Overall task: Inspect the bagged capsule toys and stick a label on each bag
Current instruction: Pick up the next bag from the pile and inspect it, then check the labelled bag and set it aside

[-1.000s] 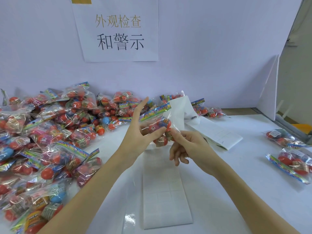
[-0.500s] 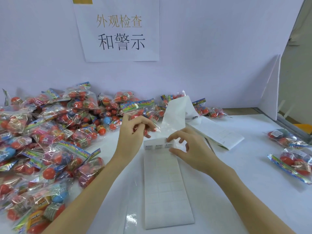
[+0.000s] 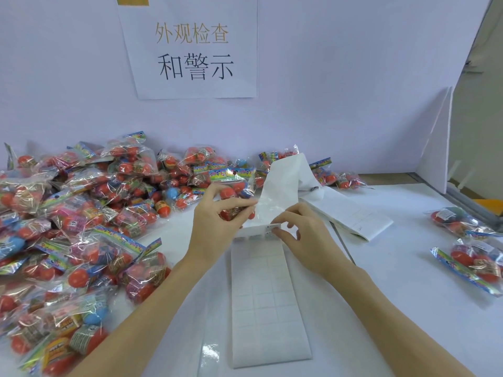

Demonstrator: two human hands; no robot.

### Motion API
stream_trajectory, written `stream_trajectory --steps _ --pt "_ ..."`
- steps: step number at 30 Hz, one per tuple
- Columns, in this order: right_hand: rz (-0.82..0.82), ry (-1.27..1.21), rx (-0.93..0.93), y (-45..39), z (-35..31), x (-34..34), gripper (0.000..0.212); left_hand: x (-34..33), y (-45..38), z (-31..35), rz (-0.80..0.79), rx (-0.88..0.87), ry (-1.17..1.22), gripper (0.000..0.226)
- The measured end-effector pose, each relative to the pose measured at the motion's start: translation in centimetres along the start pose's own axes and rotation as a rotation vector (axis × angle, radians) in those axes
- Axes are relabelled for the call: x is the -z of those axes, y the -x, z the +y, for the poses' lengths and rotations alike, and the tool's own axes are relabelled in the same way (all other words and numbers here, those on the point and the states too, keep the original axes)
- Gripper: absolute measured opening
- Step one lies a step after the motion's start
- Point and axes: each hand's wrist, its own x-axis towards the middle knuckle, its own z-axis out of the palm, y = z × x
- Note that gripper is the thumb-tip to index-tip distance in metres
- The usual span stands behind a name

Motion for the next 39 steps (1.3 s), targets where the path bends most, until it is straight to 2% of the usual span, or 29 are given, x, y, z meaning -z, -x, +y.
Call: stream_trajectory --steps 2,6,8,16,23,28,39 --pt "0.017 -0.024 0.001 -0.2 0.0 0.0 0.009 -0.1 0.1 0.0 0.0 -0.017 -0.046 0.016" --pt "0.023 -0.113 -0.052 -0.3 0.1 -0.1 0.009 0.0 0.2 -0.3 -0.168 0.065 -0.057 0.025" --pt "0.017 -0.157 -0.07 -0.2 0.2 0.0 0.01 -0.1 0.3 -0.5 -0.2 0.053 -0.054 0.02" --pt "-0.023 -0.137 -0.022 -0.2 0.4 -0.1 0.024 -0.5 0.6 -1.8 -0.221 0.144 -0.106 0.003" --pt "0.048 -0.073 0.094 -0.3 0.4 -0.1 0.027 -0.7 1.0 -1.8 -0.27 0.151 -0.048 0.006" --pt "0.058 -0.076 0.152 -0.3 0.4 -0.3 0.031 -0.8 0.9 -1.9 -0.273 0.115 -0.111 0.012" --pt "0.196 -0.103 0.219 -0.4 -0.6 -0.2 0.019 -1.1 0.9 -2.2 -0.233 0.138 -0.131 0.015"
